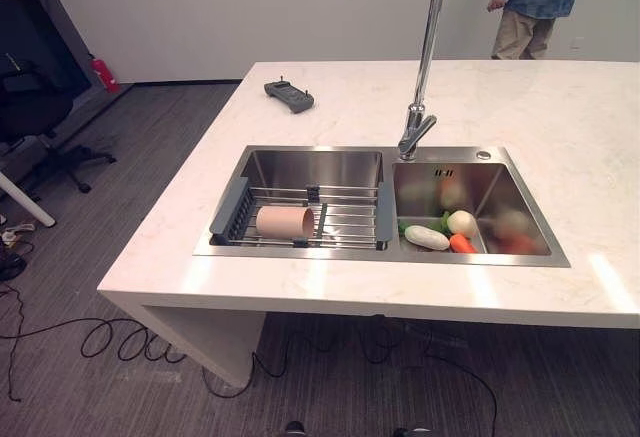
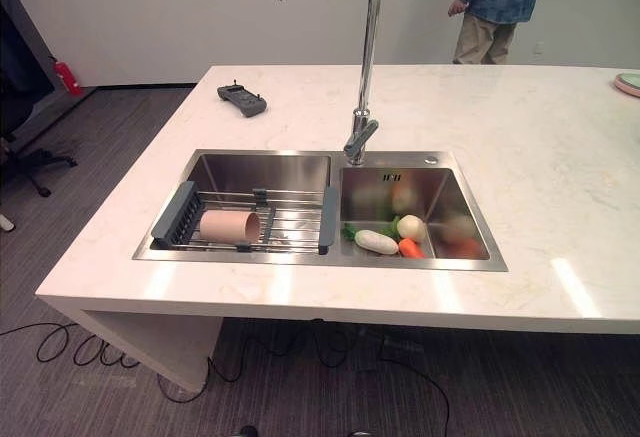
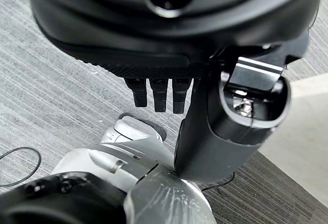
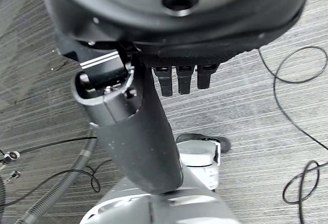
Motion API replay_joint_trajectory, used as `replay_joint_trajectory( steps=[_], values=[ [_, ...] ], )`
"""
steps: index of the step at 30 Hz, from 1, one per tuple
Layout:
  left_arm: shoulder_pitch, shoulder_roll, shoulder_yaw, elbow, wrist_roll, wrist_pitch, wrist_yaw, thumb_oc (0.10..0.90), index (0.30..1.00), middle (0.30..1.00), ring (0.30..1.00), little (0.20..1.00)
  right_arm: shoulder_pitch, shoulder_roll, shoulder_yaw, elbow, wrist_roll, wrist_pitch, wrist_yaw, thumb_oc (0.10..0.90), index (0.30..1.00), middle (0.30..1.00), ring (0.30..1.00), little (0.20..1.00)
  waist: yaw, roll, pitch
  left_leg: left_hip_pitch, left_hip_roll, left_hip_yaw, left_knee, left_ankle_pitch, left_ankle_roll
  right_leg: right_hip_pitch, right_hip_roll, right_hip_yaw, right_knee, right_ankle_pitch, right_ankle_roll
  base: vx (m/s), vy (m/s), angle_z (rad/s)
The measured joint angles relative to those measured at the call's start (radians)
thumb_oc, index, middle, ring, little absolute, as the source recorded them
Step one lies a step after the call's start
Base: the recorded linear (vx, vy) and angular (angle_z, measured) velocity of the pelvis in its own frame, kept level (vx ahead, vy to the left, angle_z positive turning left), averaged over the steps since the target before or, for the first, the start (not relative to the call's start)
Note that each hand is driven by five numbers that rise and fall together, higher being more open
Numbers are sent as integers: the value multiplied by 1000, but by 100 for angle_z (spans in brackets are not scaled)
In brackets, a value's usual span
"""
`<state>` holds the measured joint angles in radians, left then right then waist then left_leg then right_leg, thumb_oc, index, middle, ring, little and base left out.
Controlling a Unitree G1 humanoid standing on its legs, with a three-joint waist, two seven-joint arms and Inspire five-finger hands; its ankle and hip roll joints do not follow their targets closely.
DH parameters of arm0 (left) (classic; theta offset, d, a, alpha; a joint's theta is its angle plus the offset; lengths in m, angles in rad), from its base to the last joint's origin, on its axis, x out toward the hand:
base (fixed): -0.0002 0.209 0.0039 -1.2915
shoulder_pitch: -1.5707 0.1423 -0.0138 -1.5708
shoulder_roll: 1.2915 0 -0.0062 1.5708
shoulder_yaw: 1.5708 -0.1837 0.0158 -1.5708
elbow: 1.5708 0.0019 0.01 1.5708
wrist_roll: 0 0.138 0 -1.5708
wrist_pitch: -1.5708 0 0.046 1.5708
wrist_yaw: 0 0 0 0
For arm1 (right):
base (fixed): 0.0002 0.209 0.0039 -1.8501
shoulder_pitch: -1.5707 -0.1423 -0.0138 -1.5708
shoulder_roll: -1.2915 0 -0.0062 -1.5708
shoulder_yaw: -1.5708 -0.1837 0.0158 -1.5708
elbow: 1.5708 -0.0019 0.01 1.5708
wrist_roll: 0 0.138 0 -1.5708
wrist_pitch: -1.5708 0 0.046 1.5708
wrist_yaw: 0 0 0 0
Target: Place the dishes in the dishwasher.
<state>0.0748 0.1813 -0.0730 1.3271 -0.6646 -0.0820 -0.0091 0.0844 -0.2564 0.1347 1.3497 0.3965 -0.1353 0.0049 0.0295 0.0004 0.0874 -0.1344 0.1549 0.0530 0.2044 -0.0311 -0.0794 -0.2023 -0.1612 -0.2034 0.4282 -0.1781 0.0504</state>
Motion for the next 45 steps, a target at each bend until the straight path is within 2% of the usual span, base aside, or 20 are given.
replay_joint_trajectory(
  steps=[7,12,16,17,19,21,23,25,26,27,28,30,32,35,36,37,38,41,45],
  values=[
    [5,1,40,0,-90,-14,2,800,900,900,900,900,-3,8,-5,2,0,1,0,800,900,900,900,900,-1,-13,-9,15,-33,1,-2,-4,1,20,-35,2,-3,1,18,36,38,6],
    [1,12,123,-43,-170,-88,45,800,900,900,900,900,-2,-13,-17,-1,0,10,4,800,900,900,900,900,-3,14,-11,15,-40,1,-2,-3,1,20,-44,4,-3,0,20,16,87,1],
    [-5,97,234,-109,-151,-134,159,800,900,900,900,900,5,-45,-52,-3,0,21,19,800,900,900,900,900,-3,41,-22,16,-44,-1,-22,-2,-1,16,-48,2,-2,0,20,7,28,0],
    [-15,197,321,-121,-112,-162,206,800,900,900,900,900,6,-62,-52,-3,0,28,21,800,900,900,900,900,-3,50,-24,19,-44,-1,-30,-2,-2,15,-46,2,-2,-1,18,0,0,0],
    [-9,285,374,-151,-86,-213,258,800,900,900,900,900,16,-73,-53,-3,1,28,20,800,900,900,900,900,1,54,-25,19,-43,-2,-34,-1,-2,13,-44,2,-2,-1,17,0,0,0],
    [13,394,441,-240,0,-251,318,800,900,900,900,900,28,-86,-68,-4,14,28,19,800,900,900,900,900,8,63,-22,16,-43,-4,-34,4,-2,13,-44,0,-2,-2,18,-19,8,4],
    [44,495,467,-335,127,-327,384,800,900,900,900,900,48,-89,-74,-9,41,27,16,800,900,900,900,900,25,64,-23,14,-46,-3,-34,8,2,12,-48,0,-2,-4,19,-14,7,4],
    [56,546,462,-390,243,-371,442,800,900,900,900,900,63,-95,-75,-12,51,28,17,800,900,900,900,900,31,74,-24,14,-54,-5,-32,8,3,11,-56,-2,-1,-5,21,1,-5,7],
    [125,639,466,-598,409,-293,500,800,900,900,900,900,77,-89,-73,-35,58,31,20,800,900,900,900,900,48,83,-20,13,-58,-4,-34,8,3,6,-63,-1,2,-5,25,24,-12,7],
    [164,741,464,-720,483,-298,503,800,900,900,900,900,90,-75,-73,-44,58,28,21,800,900,900,900,900,61,57,-21,12,-58,-6,-33,8,3,5,-61,-5,4,-8,25,38,-17,12],
    [158,833,478,-785,548,-337,502,800,900,900,900,900,93,-66,-74,-46,59,31,18,800,900,900,900,900,68,53,-18,13,-58,-7,-32,9,2,11,-63,-11,5,-11,25,41,-24,12],
    [81,923,508,-880,593,-386,487,800,900,900,900,900,89,-64,-78,-51,59,30,17,800,900,900,900,900,68,55,-22,15,-62,-6,-31,1,-7,16,-68,-7,4,-11,29,76,-48,2],
    [16,968,501,-950,588,-388,431,800,900,900,900,900,72,-60,-75,-50,58,32,19,800,900,900,900,900,53,49,-26,14,-66,-6,-31,1,-7,18,-70,-5,4,-9,33,55,-41,-3],
    [-92,987,419,-1071,518,-390,311,800,900,900,900,900,65,-57,-69,-53,58,36,18,800,900,900,900,900,28,55,-33,21,-65,-4,-27,1,-6,17,-69,-1,2,-6,36,56,-58,-4],
    [-192,980,300,-1187,383,-334,189,800,900,900,900,900,65,-54,-69,-50,58,45,19,800,900,900,900,900,20,52,-38,23,-60,2,-19,0,0,20,-63,4,1,-3,41,71,-71,-9],
    [-219,979,266,-1220,348,-323,145,800,900,900,900,900,59,-52,-70,-49,58,49,19,800,900,900,900,900,14,51,-38,24,-57,5,-16,-1,-1,20,-61,6,0,-2,42,86,-91,-30],
    [-316,957,130,-1294,280,-241,-22,800,900,900,900,900,41,-48,-70,-50,57,55,21,800,900,900,900,900,-27,50,-41,34,-47,22,-18,-6,-5,18,-50,20,-4,2,41,68,-72,-34],
    [-414,938,-52,-1298,279,-131,-144,800,900,900,900,900,29,-45,-71,-50,56,59,26,800,900,900,900,900,-82,55,-45,38,-33,46,-16,-3,-16,12,-32,42,-9,8,35,43,-44,-31],
    [-474,895,-207,-1258,311,-8,-249,800,900,900,900,900,46,-45,-72,-37,56,69,31,800,900,900,900,900,-122,64,-47,54,-18,80,-18,-5,-25,3,-13,65,-11,16,25,31,-34,-26]
  ],
)
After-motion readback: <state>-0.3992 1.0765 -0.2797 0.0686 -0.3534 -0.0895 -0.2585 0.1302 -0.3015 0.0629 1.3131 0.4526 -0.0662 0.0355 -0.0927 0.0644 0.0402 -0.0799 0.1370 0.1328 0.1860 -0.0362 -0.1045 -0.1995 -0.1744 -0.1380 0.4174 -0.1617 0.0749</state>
